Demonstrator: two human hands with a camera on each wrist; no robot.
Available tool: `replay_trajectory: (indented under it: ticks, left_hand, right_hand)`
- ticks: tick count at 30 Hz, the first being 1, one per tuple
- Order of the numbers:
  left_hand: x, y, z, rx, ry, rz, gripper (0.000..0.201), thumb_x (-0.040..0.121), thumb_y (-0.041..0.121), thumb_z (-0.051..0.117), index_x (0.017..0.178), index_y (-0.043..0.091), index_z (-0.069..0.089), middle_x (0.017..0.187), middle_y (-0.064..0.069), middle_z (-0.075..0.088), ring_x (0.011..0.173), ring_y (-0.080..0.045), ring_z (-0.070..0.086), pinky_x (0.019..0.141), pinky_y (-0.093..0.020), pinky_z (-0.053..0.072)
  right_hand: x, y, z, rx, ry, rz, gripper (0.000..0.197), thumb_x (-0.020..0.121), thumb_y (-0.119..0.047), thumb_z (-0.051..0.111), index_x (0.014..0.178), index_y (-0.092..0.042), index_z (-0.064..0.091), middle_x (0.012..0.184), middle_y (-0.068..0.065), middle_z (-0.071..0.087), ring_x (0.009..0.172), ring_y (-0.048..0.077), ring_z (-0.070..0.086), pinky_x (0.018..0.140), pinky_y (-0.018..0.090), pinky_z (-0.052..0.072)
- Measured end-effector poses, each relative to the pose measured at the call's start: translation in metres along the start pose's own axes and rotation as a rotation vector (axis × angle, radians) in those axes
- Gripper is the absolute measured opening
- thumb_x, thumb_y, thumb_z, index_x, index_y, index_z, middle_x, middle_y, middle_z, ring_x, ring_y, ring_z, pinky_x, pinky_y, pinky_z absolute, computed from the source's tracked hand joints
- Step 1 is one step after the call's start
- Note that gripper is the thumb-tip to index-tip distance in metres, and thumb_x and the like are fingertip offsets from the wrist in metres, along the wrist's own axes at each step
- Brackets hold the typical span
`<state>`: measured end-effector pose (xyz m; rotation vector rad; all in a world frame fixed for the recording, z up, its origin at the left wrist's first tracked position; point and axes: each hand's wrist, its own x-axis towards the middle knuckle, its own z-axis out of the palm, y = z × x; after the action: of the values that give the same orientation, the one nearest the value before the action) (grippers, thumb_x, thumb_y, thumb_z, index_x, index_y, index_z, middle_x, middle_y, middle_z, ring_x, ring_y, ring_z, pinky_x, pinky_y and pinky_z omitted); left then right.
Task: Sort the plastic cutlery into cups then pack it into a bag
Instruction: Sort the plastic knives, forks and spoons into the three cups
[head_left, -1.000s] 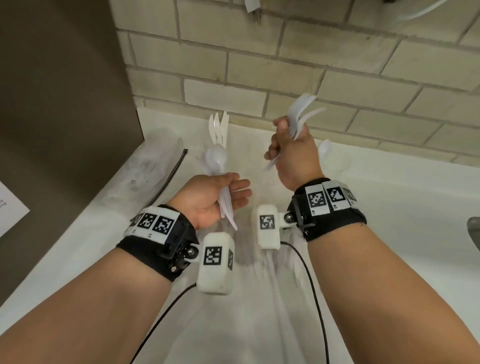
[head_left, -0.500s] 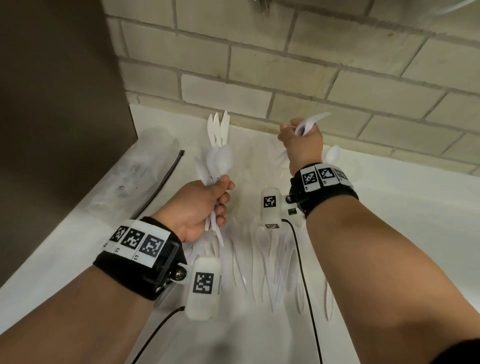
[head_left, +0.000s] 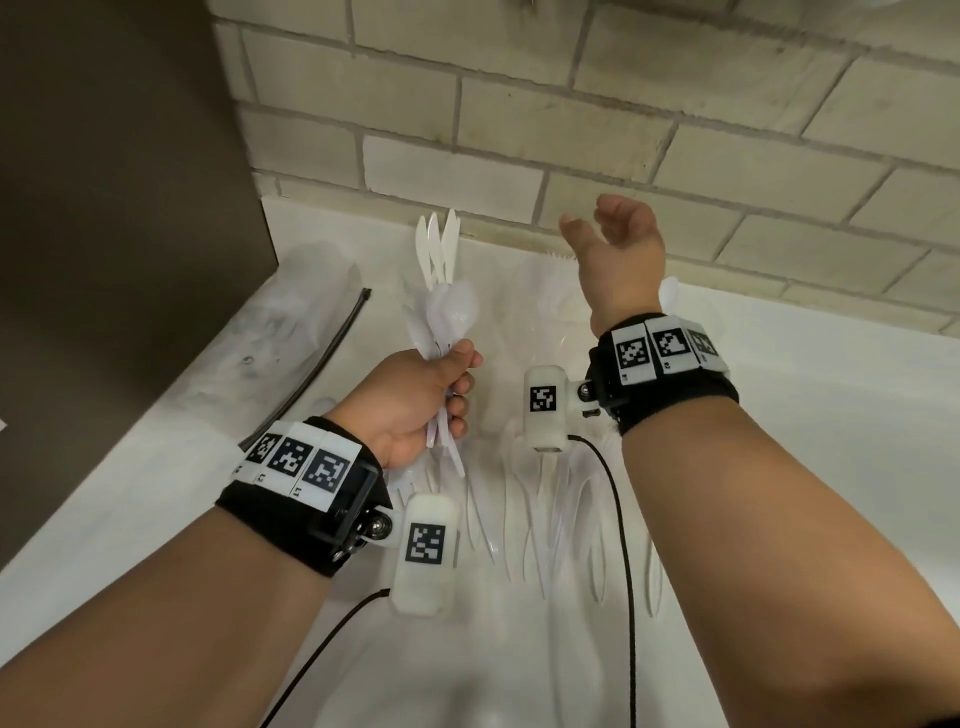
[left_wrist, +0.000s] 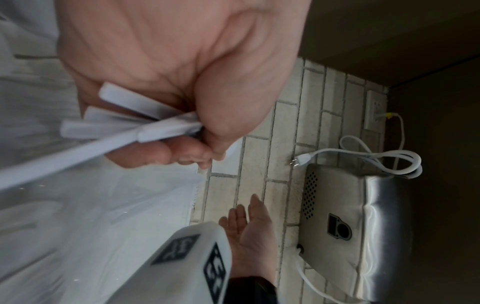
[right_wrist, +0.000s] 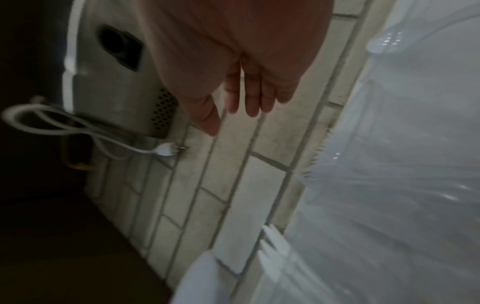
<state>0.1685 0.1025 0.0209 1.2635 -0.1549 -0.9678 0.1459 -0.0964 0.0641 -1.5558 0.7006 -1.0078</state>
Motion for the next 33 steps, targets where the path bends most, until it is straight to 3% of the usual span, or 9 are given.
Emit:
replay_trajectory:
  ticks: [3,6,9,11,14,19,25,28,33]
  left_hand:
    - [-0.005,0.000,0.008,0.037,-0.079,0.035,0.021,0.096,0.030,0.052,0.087,0.012,0.060,0.059,0.002,0.047,0.048,-0.012,0.042,0.053,-0.027,0.039]
    - [-0.013,-0.003,0.018,0.116,-0.208,0.077,0.024,0.095,0.030,0.051,0.088,0.011,0.064,0.063,0.003,0.054,0.054,-0.012,0.051,0.058,-0.025,0.044]
    - [-0.020,-0.007,0.027,0.206,-0.319,0.098,0.031,0.090,0.036,0.054,0.097,0.008,0.065,0.071,0.001,0.058,0.059,-0.012,0.057,0.059,-0.027,0.049]
    - [-0.025,-0.009,0.033,0.229,-0.336,0.112,0.046,0.079,0.044,0.057,0.102,0.004,0.060,0.069,0.001,0.057,0.057,-0.013,0.055,0.059,-0.029,0.049]
    - [-0.033,-0.011,0.043,0.269,-0.331,0.162,0.048,0.072,0.045,0.058,0.094,0.002,0.057,0.060,0.002,0.057,0.052,-0.013,0.054,0.051,-0.025,0.049]
    - [-0.038,-0.014,0.051,0.363,-0.323,0.176,0.036,0.070,0.040,0.068,0.085,0.009,0.056,0.050,0.004,0.049,0.037,-0.006,0.038,0.037,-0.018,0.035]
    - [-0.037,-0.015,0.055,0.607,-0.278,0.152,0.038,0.073,0.032,0.078,0.091,0.005,0.058,0.060,-0.005,0.047,0.036,-0.006,0.037,0.038,-0.019,0.035]
    - [-0.040,-0.017,0.052,0.576,-0.318,0.188,0.022,0.085,0.031,0.066,0.084,0.012,0.054,0.056,0.000,0.046,0.040,-0.006,0.039,0.041,-0.021,0.037]
    - [-0.040,-0.018,0.045,0.502,-0.340,0.136,0.026,0.098,0.040,0.042,0.106,0.019,0.056,0.074,0.002,0.050,0.044,-0.007,0.035,0.040,-0.019,0.030]
  right_hand:
    - [-0.030,-0.016,-0.006,0.031,-0.189,0.007,0.016,0.082,-0.019,0.073,0.094,-0.019,0.062,0.089,-0.003,0.065,0.085,0.011,0.061,0.081,0.025,0.050]
    - [-0.062,-0.023,-0.016,0.077,-0.519,0.155,0.034,0.083,-0.034,0.070,0.112,-0.022,0.058,0.097,0.001,0.066,0.086,0.015,0.064,0.083,0.034,0.052]
    - [-0.085,-0.023,-0.029,0.039,-0.696,0.180,0.039,0.086,-0.027,0.068,0.121,-0.027,0.052,0.102,0.007,0.062,0.073,0.021,0.062,0.058,0.032,0.052]
    - [-0.092,-0.023,-0.038,0.038,-0.698,0.161,0.029,0.091,-0.017,0.062,0.118,-0.023,0.055,0.092,0.004,0.059,0.070,0.020,0.058,0.055,0.029,0.047]
    - [-0.097,-0.027,-0.051,0.211,-0.667,0.259,0.014,0.098,-0.013,0.050,0.108,-0.016,0.059,0.090,0.009,0.064,0.084,0.028,0.063,0.074,0.041,0.046]
    - [-0.107,-0.035,-0.061,0.353,-0.591,0.334,0.027,0.100,-0.031,0.042,0.114,-0.010,0.054,0.093,0.015,0.065,0.093,0.034,0.066,0.090,0.054,0.049]
    - [-0.118,-0.033,-0.060,0.095,-0.625,0.089,0.036,0.079,0.003,0.070,0.106,-0.017,0.054,0.080,0.008,0.059,0.074,0.025,0.060,0.063,0.032,0.051]
    - [-0.116,-0.032,-0.058,0.239,-0.522,0.177,0.029,0.087,0.010,0.053,0.104,-0.014,0.051,0.077,0.008,0.057,0.072,0.024,0.061,0.076,0.039,0.054]
    - [-0.105,-0.029,-0.065,0.503,-0.367,0.319,0.029,0.092,0.007,0.049,0.114,-0.012,0.046,0.092,0.013,0.055,0.072,0.024,0.060,0.087,0.047,0.055]
